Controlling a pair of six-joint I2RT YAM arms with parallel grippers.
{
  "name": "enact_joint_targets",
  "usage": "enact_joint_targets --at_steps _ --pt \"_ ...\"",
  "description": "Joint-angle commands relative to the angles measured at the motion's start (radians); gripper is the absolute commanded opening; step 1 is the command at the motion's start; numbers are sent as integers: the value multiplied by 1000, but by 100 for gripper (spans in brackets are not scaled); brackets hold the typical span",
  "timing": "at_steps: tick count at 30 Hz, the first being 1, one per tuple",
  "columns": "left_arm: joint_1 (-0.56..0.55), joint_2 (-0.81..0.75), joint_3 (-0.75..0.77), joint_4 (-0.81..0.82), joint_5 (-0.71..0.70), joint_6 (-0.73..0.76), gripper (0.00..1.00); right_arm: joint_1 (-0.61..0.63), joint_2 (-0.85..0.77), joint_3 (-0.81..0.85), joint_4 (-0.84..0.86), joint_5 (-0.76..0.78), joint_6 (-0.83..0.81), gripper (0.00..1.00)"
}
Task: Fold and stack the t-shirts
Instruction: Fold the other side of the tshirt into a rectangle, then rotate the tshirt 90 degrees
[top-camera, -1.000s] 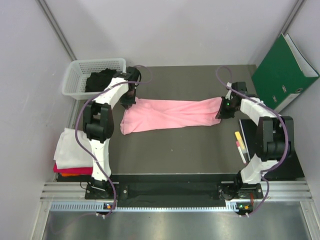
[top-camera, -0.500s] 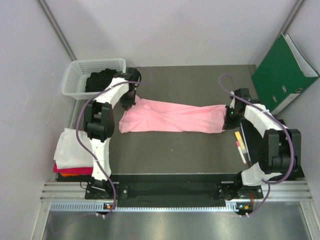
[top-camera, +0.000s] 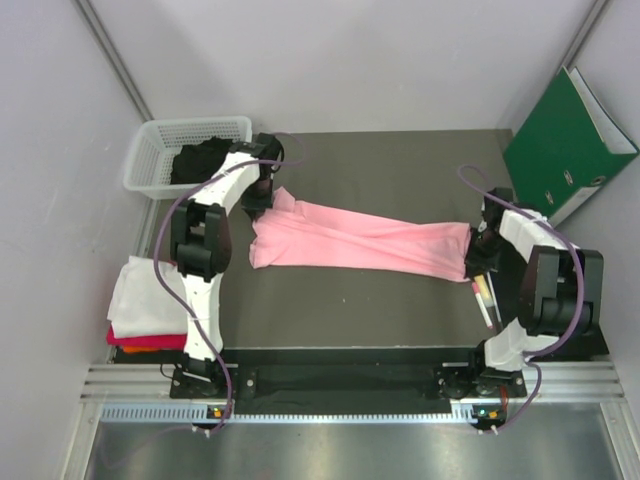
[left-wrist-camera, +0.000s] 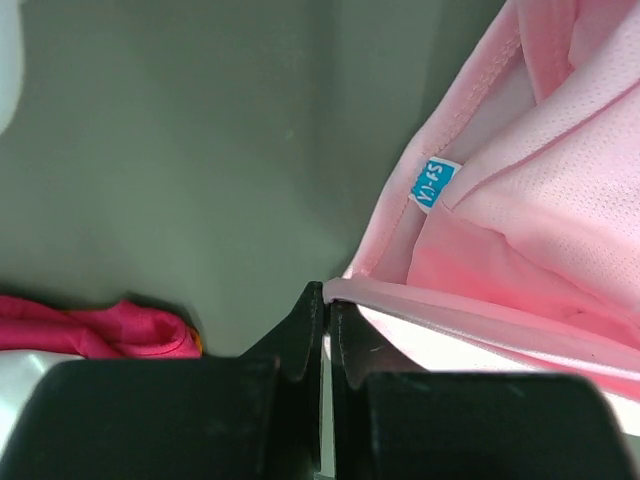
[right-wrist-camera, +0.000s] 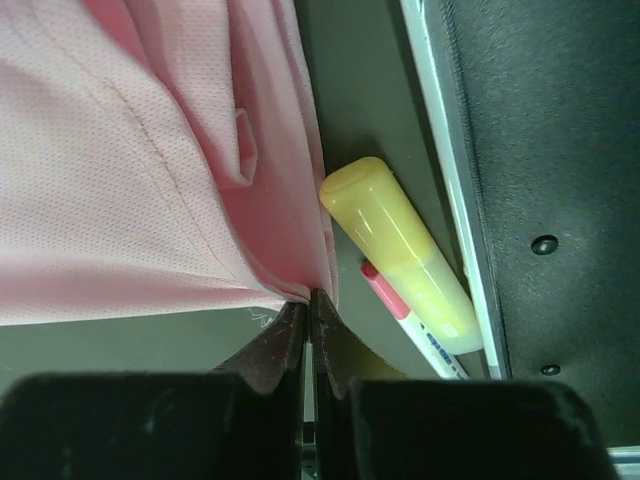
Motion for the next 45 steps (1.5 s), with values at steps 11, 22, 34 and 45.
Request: enact_joint_targets --at_steps 11,22,34,45 --pt "17 -58 16 -6 43 -29 86 -17 -25 121 -63 -97 -66 100" --pt "17 -386 -369 175 254 -178 98 -11 -5 192 154 -140 -38 100" --pt "17 -486 -743 405 436 -469 94 -2 219 251 314 -137 -28 100" --pt "18 -342 -658 364 221 -547 29 12 312 231 437 -281 51 9"
